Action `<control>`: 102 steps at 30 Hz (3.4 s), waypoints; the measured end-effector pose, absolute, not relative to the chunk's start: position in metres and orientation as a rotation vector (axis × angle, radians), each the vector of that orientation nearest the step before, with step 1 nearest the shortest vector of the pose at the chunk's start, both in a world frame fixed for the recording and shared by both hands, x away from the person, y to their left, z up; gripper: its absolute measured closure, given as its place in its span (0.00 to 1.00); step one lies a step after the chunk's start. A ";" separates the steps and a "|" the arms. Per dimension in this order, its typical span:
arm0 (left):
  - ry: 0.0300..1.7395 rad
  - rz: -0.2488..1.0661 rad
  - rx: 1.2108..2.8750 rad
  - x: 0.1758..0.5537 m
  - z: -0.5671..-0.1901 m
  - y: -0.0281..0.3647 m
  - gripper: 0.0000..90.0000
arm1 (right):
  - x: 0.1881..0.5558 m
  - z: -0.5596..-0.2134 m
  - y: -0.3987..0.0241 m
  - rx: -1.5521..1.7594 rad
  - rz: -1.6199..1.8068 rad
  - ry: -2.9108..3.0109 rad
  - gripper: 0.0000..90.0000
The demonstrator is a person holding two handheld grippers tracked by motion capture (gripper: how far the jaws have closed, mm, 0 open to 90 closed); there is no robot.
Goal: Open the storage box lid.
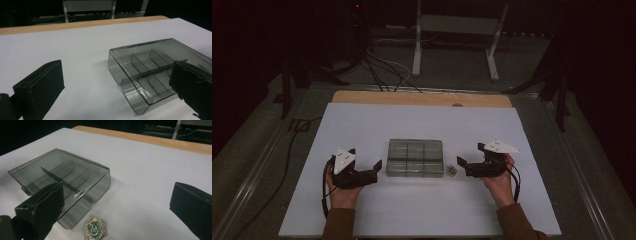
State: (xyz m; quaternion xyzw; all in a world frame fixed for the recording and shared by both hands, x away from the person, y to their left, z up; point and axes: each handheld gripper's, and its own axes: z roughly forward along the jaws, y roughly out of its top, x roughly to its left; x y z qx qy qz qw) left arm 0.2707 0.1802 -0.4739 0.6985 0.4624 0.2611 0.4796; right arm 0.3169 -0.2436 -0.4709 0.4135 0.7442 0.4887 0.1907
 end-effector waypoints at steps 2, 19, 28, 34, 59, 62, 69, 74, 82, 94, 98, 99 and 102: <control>1.107 0.630 1.714 0.270 -0.473 0.180 0.02 | 0.317 -0.471 -0.244 1.160 1.373 2.089 0.00; 0.982 0.475 1.832 0.267 -0.467 0.164 0.09 | 0.318 -0.472 -0.253 1.167 1.369 2.053 0.00; 0.868 0.348 1.863 0.266 -0.469 0.164 0.82 | 0.317 -0.473 -0.253 1.165 1.373 2.052 0.00; 0.866 0.315 1.951 0.268 -0.479 0.162 1.00 | 0.316 -0.474 -0.253 1.161 1.372 2.049 0.00; 1.003 0.284 2.060 0.279 -0.502 0.166 1.00 | 0.317 -0.472 -0.257 1.147 1.447 2.002 0.00; 1.007 0.291 2.054 0.280 -0.503 0.166 1.00 | 0.317 -0.473 -0.256 1.157 1.449 2.010 0.00; 0.998 0.294 2.037 0.280 -0.502 0.166 1.00 | 0.318 -0.474 -0.255 1.156 1.450 2.013 0.00; 0.992 0.295 2.021 0.280 -0.501 0.165 1.00 | 0.318 -0.474 -0.255 1.142 1.453 2.012 0.00; 0.991 0.311 1.997 0.280 -0.499 0.163 1.00 | 0.320 -0.475 -0.258 1.159 1.484 1.999 0.00; 0.987 0.330 1.968 0.284 -0.495 0.159 1.00 | 0.317 -0.471 -0.253 1.140 1.543 2.025 0.00; 0.986 0.337 1.960 0.287 -0.495 0.155 1.00 | 0.316 -0.469 -0.248 1.112 1.536 2.042 0.00; 0.986 0.337 1.960 0.287 -0.495 0.155 1.00 | 0.316 -0.468 -0.247 1.107 1.536 2.044 0.00; 0.977 0.348 1.974 0.289 -0.495 0.150 1.00 | 0.316 -0.467 -0.245 1.088 1.535 2.049 0.00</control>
